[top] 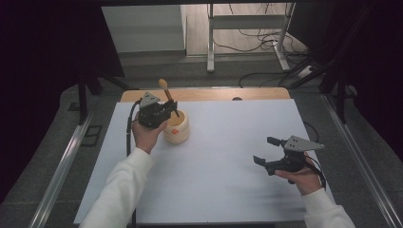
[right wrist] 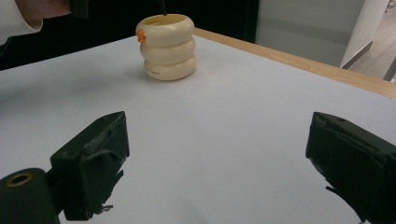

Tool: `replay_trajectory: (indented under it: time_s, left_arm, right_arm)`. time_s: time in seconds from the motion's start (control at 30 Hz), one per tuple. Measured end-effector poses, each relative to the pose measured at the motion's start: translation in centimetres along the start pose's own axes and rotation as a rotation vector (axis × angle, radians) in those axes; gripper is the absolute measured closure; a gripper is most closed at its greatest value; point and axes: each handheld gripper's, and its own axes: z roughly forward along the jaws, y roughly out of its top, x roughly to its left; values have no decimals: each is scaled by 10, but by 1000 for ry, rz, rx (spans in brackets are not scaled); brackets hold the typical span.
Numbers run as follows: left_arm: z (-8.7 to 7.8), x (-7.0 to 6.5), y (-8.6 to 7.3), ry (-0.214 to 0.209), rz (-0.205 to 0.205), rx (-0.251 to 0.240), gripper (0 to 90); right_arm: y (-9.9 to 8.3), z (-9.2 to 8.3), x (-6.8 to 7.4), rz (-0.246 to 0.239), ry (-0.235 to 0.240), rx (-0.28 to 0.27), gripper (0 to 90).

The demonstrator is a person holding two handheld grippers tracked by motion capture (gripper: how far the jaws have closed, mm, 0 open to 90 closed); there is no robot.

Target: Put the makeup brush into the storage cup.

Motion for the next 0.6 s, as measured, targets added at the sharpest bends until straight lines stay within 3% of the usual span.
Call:
replay_trajectory:
  time_s: [0.6]
  left_arm:
    - [15,4,-23,9,-4,57,784]
  right_arm:
    - [-1,0,-1,-1,-1,3,59]
